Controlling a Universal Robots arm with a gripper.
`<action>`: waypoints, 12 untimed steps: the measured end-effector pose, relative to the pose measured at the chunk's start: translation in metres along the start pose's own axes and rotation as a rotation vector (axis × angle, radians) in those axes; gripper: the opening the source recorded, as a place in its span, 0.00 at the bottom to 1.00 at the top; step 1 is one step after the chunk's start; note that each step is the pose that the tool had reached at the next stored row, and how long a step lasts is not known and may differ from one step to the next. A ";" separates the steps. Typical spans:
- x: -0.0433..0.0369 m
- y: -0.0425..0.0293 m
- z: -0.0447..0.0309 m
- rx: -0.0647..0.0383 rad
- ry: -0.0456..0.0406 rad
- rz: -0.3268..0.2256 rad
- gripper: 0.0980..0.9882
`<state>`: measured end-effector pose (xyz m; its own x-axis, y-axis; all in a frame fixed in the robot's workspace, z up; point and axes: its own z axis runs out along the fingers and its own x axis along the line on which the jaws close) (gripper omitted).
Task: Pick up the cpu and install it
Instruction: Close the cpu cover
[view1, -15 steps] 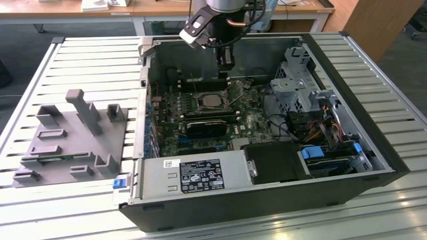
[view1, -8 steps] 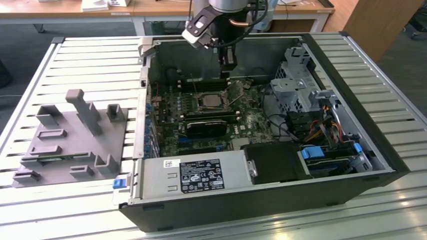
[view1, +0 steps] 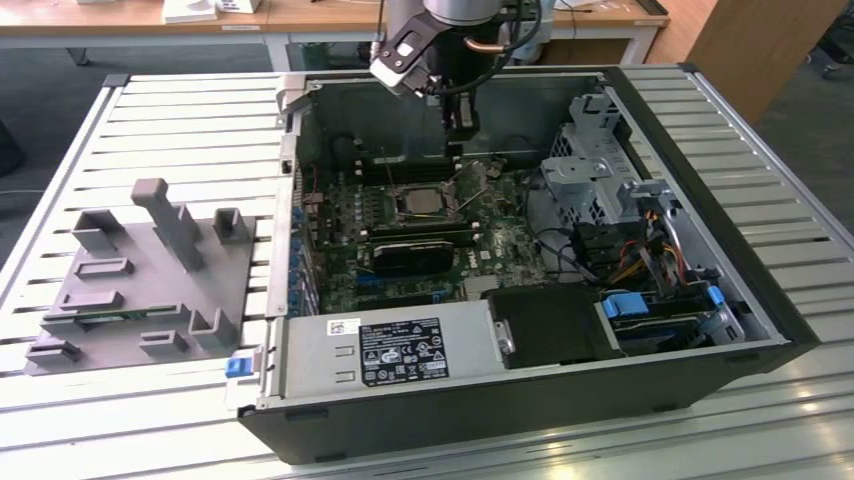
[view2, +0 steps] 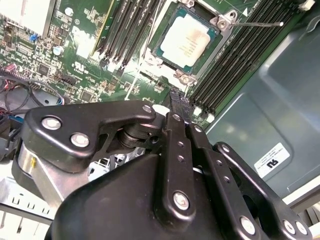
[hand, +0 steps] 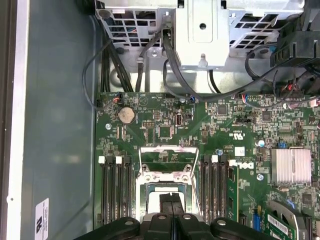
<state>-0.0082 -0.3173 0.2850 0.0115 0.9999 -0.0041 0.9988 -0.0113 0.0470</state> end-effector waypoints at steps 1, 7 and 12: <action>0.0000 0.0006 0.0000 0.000 0.0000 0.000 0.01; 0.0000 0.0050 0.0002 0.000 0.0000 0.000 0.01; 0.0001 0.0084 0.0004 0.000 0.0000 0.000 0.01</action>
<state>0.0002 -0.3173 0.2851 0.0115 0.9999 -0.0041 0.9988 -0.0113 0.0471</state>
